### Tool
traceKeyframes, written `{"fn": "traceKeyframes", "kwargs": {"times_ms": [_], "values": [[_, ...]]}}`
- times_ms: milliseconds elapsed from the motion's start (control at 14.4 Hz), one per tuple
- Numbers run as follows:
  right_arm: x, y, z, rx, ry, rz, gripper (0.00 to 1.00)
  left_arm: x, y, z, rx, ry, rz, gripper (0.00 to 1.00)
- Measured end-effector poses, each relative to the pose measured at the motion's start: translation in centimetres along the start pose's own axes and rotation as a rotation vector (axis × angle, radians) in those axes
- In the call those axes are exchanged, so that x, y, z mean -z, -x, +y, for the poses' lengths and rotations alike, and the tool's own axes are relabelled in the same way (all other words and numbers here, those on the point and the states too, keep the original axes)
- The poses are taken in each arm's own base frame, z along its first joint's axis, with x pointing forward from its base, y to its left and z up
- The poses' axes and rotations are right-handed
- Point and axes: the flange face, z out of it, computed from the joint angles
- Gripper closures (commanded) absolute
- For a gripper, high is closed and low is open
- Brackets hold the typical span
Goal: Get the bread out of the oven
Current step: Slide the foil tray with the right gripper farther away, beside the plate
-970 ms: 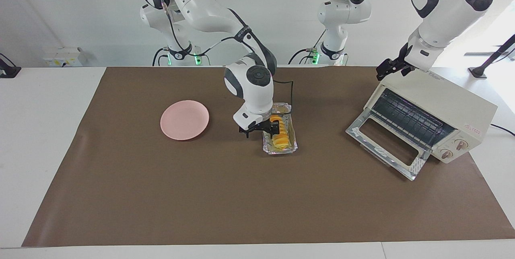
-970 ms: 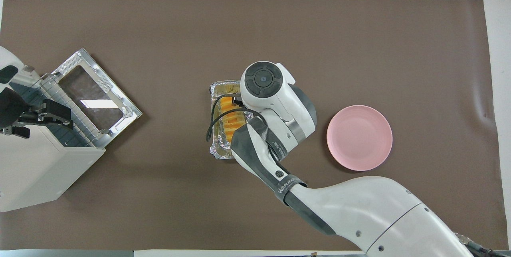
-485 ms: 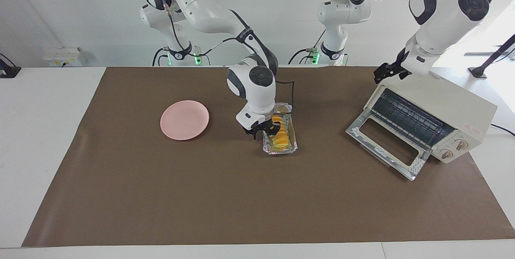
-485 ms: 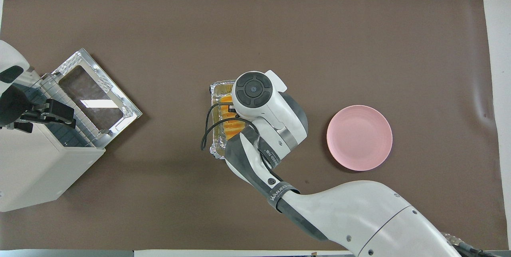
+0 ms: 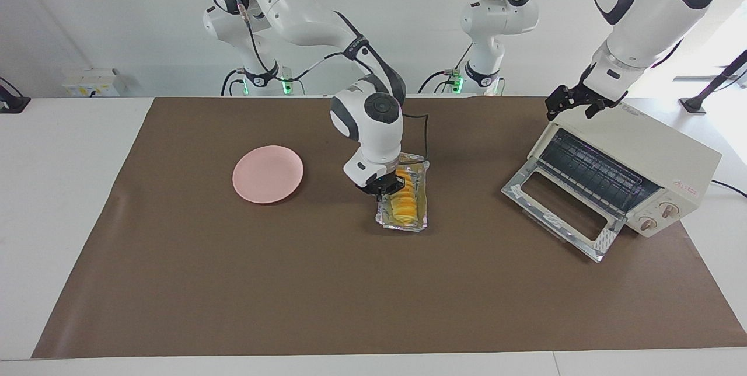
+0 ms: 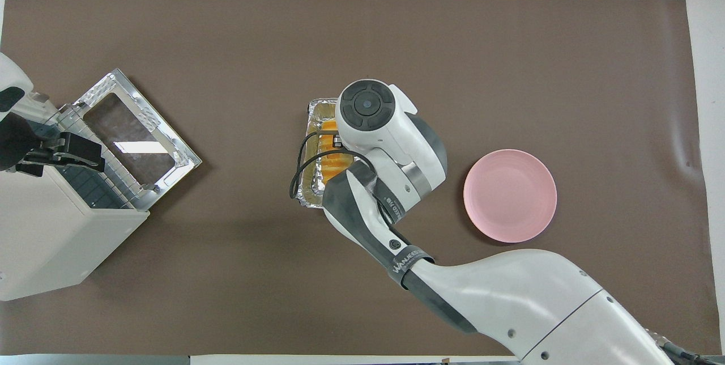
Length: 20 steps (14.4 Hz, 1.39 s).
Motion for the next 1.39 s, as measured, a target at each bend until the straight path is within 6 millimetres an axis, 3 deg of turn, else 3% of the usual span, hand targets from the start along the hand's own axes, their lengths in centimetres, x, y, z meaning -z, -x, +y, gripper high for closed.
{"fn": "traceKeyframes", "kwargs": {"times_ms": [208,554,762,970,1040,1109,1178,1317,1386], "values": [[3.4,-6.6,6.2,0.026,-0.019,-0.025,1.0,0.1,-0.1,-0.1,0.002,0.001,0.006,0.0],[1.8,-14.7,18.8,0.114,-0.052,0.021,1.0,0.1,-0.1,-0.5,0.011,0.002,0.007,0.0],[0.1,-17.3,25.2,0.195,-0.058,0.055,1.0,0.1,-0.1,-0.6,0.011,0.002,0.007,0.0],[-1.5,-18.0,28.0,0.278,-0.056,0.056,1.0,0.1,-0.1,-0.6,0.011,0.002,0.007,0.0],[-2.0,-17.9,28.1,0.302,-0.055,0.052,0.89,0.1,-0.1,-0.6,0.011,0.002,0.007,0.0],[-2.6,-17.8,28.0,0.332,-0.055,0.051,0.41,0.1,-0.1,-0.6,0.011,0.002,0.007,0.0],[-3.1,-17.6,28.0,0.362,-0.055,0.048,0.12,0.1,-0.1,-0.6,0.011,0.002,0.007,0.0],[-3.8,-17.4,28.2,0.415,-0.052,0.044,0.0,0.1,-0.1,-0.6,0.011,0.002,0.008,0.0],[-3.7,-17.4,28.4,0.431,-0.052,0.044,0.0,0.1,-0.1,-0.6,0.011,0.002,0.008,0.0]]}}
